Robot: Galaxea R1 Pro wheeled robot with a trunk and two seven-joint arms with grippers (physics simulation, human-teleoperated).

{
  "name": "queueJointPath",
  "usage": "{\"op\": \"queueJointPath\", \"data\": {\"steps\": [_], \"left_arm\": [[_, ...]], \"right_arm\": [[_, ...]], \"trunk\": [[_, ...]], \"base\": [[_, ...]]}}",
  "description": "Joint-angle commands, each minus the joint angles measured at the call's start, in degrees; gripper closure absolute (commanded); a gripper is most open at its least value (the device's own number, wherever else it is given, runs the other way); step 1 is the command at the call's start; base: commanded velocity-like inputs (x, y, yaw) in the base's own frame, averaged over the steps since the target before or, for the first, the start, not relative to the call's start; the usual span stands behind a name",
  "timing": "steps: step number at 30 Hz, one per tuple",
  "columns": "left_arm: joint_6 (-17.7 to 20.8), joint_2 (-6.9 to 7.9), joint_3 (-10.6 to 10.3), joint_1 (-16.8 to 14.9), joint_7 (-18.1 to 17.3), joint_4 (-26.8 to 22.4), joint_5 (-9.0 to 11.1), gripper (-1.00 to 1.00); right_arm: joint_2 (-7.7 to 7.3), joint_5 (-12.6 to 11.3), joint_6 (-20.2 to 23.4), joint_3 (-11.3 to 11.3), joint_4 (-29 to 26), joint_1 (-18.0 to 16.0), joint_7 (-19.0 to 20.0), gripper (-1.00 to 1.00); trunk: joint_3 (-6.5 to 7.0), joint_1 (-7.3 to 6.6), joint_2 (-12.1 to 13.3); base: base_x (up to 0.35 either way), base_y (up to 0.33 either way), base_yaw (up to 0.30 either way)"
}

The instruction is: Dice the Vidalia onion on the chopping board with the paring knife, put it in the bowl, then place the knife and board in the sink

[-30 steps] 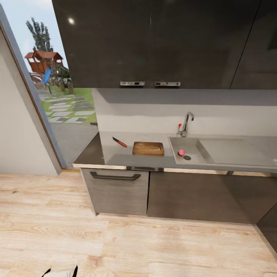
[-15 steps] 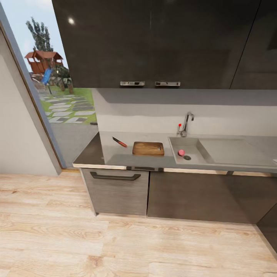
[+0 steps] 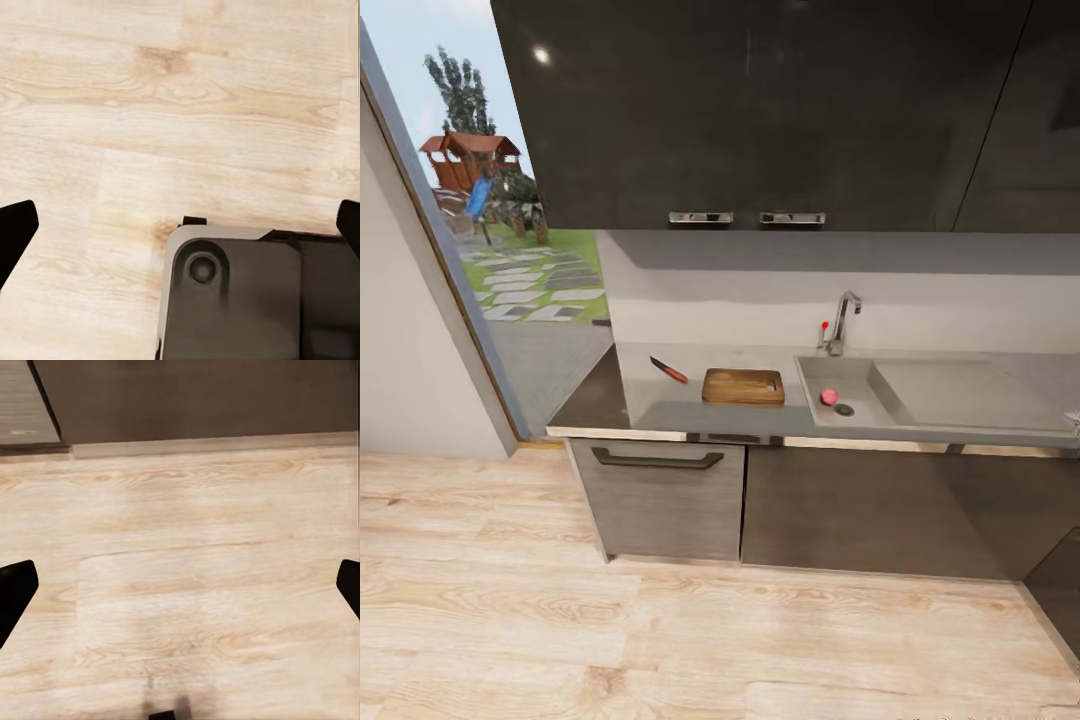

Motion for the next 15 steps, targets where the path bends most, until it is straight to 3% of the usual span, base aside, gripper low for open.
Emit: {"op": "queueJointPath", "data": {"steps": [1, 15], "left_arm": [[-0.2, -0.04, 0.1, 0.0, 0.0, 0.0, 0.0, -1.00], [-0.4, -0.04, 0.1, 0.0, 0.0, 0.2, 0.1, -1.00]], "right_arm": [[-0.04, -0.6, -0.1, 0.1, 0.0, 0.0, 0.0, -1.00], [-0.01, -0.6, -0.2, 0.1, 0.0, 0.0, 0.0, -1.00]], "trunk": [[-0.05, 0.04, -0.1], [0.80, 0.04, -0.1]], "base": [[0.000, 0.000, -0.163], [0.000, 0.000, -0.210]]}}
